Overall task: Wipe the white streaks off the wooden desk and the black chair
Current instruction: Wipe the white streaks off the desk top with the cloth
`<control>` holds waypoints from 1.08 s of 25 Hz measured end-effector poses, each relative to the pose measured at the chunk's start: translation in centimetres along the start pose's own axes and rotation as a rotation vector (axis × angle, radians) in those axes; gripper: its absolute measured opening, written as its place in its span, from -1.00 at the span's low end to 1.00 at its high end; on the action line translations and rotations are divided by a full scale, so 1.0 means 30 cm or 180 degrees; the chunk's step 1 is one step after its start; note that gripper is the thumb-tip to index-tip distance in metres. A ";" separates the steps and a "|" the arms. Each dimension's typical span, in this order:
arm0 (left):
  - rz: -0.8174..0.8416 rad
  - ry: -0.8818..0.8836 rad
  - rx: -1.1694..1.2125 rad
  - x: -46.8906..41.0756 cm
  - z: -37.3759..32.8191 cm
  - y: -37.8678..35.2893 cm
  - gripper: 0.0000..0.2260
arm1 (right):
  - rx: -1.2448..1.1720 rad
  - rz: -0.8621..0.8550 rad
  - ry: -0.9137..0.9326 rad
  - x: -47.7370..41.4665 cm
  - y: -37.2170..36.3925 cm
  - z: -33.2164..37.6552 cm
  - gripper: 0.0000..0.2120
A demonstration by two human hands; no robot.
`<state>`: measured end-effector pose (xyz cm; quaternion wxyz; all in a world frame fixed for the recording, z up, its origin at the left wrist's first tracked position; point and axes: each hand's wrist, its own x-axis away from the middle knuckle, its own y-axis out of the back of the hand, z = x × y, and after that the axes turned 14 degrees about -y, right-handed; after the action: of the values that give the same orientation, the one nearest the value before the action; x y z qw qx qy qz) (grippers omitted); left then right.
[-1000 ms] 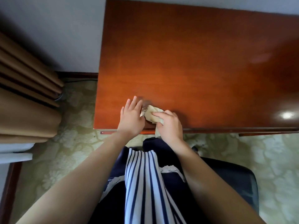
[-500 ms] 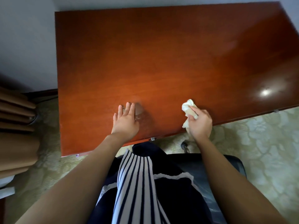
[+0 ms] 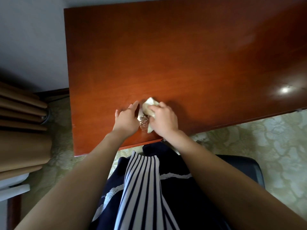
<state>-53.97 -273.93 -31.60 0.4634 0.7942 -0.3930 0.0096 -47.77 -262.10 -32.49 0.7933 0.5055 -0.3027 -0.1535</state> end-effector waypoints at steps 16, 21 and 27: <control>0.0955 0.0430 -0.0657 0.044 0.064 0.073 -0.28 | -0.0655 -0.0544 -0.0565 -0.218 0.084 -0.160 -0.65; 0.1100 0.0326 -0.0937 0.057 0.093 0.093 -0.28 | -0.0477 -0.0797 -0.1443 -0.376 0.149 -0.166 -0.68; 0.1065 0.0340 -0.1052 0.062 0.096 0.087 -0.29 | -0.0112 -0.0468 -0.0523 -0.296 0.060 -0.018 -0.62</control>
<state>-55.35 -277.90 -30.63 0.5991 0.6298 -0.4902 0.0639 -54.37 -256.04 -33.94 0.7611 0.4981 -0.3260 -0.2575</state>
